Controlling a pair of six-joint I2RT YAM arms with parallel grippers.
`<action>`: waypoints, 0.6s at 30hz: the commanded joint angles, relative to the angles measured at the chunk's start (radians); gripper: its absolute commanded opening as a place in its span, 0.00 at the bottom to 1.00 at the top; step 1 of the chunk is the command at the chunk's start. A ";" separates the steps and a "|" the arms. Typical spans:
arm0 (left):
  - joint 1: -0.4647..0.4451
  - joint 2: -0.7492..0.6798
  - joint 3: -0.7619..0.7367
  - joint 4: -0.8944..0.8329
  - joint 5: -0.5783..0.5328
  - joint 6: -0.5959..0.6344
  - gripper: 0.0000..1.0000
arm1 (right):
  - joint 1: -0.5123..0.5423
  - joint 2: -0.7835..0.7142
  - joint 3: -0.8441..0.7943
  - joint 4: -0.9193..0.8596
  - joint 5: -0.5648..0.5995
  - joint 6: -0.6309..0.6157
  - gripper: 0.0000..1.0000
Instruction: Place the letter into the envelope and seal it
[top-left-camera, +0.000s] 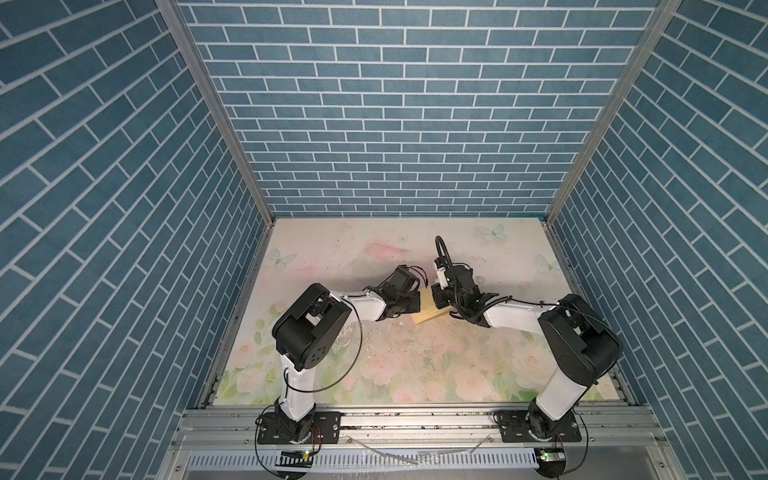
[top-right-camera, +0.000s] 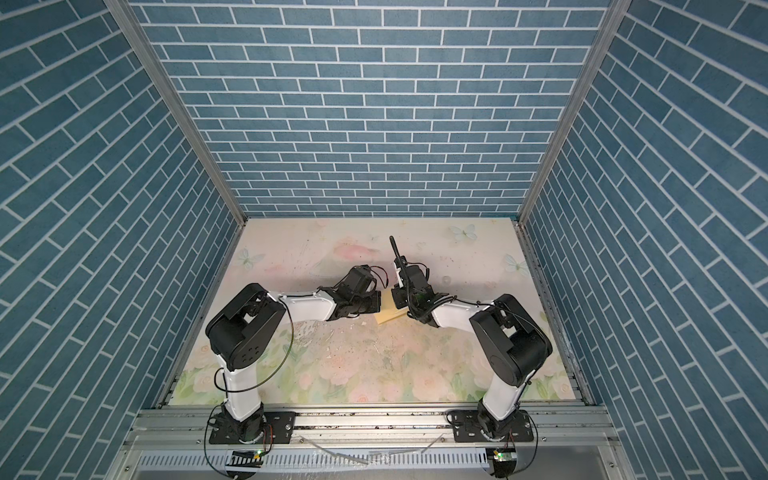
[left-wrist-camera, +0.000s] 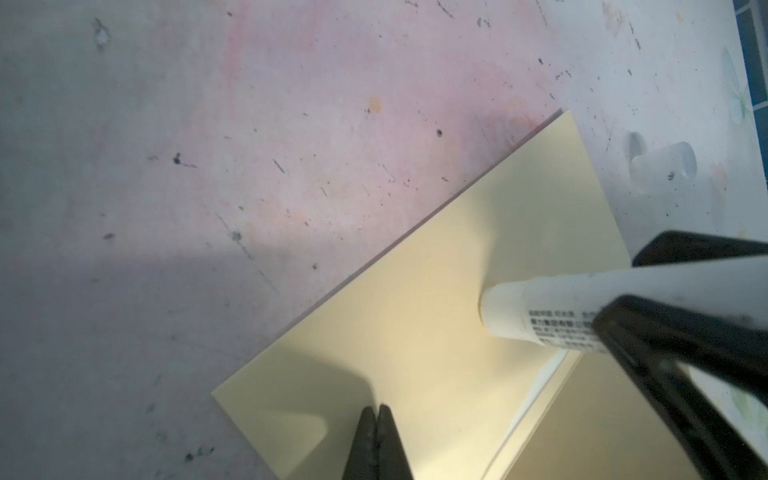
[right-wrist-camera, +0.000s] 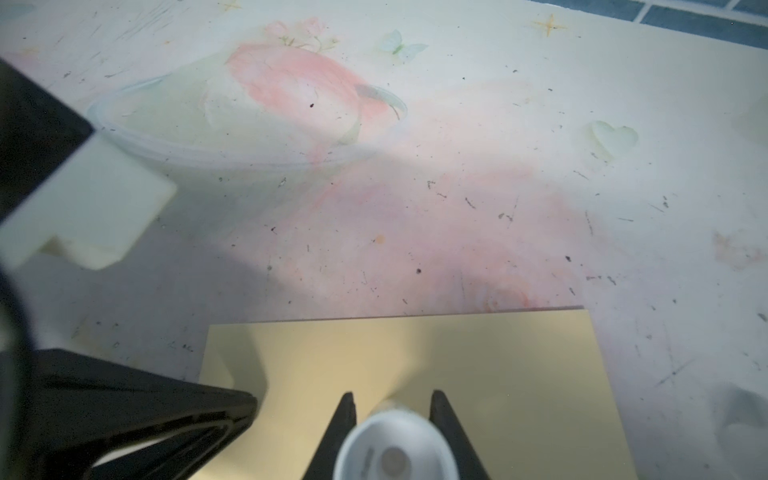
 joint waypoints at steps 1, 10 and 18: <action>0.009 0.075 -0.040 -0.208 -0.067 0.016 0.00 | -0.049 -0.010 -0.032 -0.092 0.147 -0.094 0.00; 0.009 0.070 -0.043 -0.203 -0.067 0.018 0.00 | -0.098 -0.011 -0.028 -0.136 0.186 -0.063 0.00; 0.009 0.065 -0.048 -0.194 -0.064 0.019 0.00 | -0.113 -0.019 -0.011 -0.133 0.122 -0.008 0.00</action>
